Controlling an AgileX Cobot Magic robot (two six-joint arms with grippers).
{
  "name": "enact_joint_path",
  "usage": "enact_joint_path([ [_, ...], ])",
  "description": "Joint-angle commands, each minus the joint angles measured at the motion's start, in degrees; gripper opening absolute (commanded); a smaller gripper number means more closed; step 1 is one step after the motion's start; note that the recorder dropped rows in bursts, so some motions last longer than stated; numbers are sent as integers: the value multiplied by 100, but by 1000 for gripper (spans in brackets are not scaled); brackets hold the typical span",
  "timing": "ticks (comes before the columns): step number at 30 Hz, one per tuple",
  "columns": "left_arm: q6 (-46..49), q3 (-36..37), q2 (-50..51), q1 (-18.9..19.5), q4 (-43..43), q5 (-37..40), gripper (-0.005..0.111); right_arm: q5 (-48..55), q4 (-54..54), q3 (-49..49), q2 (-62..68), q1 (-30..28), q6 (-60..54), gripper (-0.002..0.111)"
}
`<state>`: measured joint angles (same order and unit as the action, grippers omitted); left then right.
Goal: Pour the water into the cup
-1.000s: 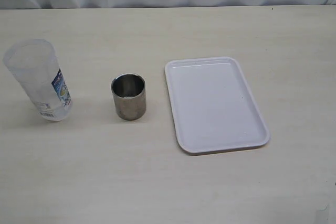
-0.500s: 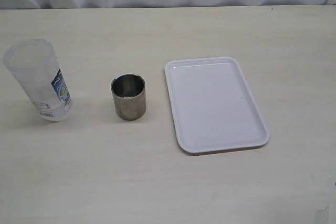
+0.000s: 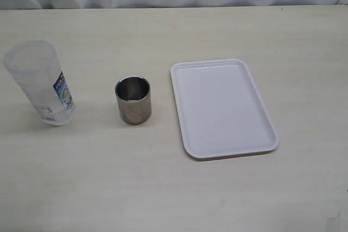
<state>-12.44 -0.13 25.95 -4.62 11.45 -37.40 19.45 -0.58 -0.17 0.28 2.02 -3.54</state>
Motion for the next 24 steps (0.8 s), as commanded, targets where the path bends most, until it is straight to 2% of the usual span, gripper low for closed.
enact_joint_path([
  [1, 201, -7, 954, 28, 157, -69, 94, 15, -3, 17, -28, 13, -9, 4],
  [4, 540, -7, 1566, 28, 143, -258, 94, 15, -3, 17, -28, 13, -9, 4],
  [15, 671, -7, 3496, 28, 155, -1474, 94, 15, -3, 17, -28, 13, -9, 4],
  [24, 821, -7, 4556, 28, 155, -2226, 94, 15, -3, 17, -28, 13, -9, 4],
])
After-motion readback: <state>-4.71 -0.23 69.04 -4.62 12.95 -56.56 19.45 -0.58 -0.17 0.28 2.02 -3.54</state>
